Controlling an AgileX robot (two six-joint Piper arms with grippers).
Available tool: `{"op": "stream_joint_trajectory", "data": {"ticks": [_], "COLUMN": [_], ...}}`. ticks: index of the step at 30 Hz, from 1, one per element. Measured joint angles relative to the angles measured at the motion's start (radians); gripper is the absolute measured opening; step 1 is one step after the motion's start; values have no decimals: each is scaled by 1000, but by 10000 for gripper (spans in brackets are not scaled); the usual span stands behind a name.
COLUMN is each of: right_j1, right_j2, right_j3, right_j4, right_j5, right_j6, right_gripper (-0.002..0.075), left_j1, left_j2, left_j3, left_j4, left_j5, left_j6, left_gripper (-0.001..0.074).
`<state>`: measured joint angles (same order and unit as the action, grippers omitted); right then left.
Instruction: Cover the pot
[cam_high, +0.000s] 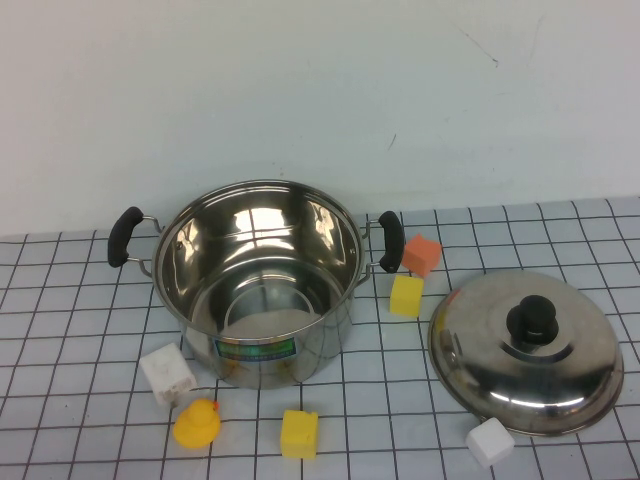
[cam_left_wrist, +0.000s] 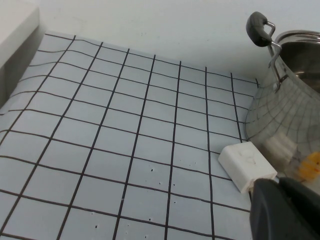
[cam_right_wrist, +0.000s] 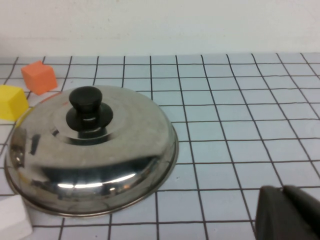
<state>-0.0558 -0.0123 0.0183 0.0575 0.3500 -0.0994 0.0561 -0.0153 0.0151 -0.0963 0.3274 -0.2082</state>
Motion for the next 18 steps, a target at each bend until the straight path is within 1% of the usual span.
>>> {"op": "stream_joint_trajectory", "data": {"ticks": [8,10,12,14,15,17,18], "right_j1": [0,0,0,0,0,0,0], "right_j2": [0,0,0,0,0,0,0], "right_j3": [0,0,0,7,8,8,8], "right_j4": [53,96,225,463,617,800,840], "right_j5": [0,2,2,4,6,1,-7], "right_j6": [0,2,4,15,20,21,17], "right_gripper": [-2,-2,-2,-2,-2,-2,-2], "left_j1": [0,0,0,0,0,0,0], "left_j2": [0,0,0,0,0,0,0], "left_j3": [0,0,0,0,0,0,0], "left_j4": [0,0,0,0,0,0,0], "left_j5": [0,0,0,0,0,0,0], "left_j6": [0,0,0,0,0,0,0], "left_gripper": [-3,-3,-3,-3,-3,-3,-3]}}
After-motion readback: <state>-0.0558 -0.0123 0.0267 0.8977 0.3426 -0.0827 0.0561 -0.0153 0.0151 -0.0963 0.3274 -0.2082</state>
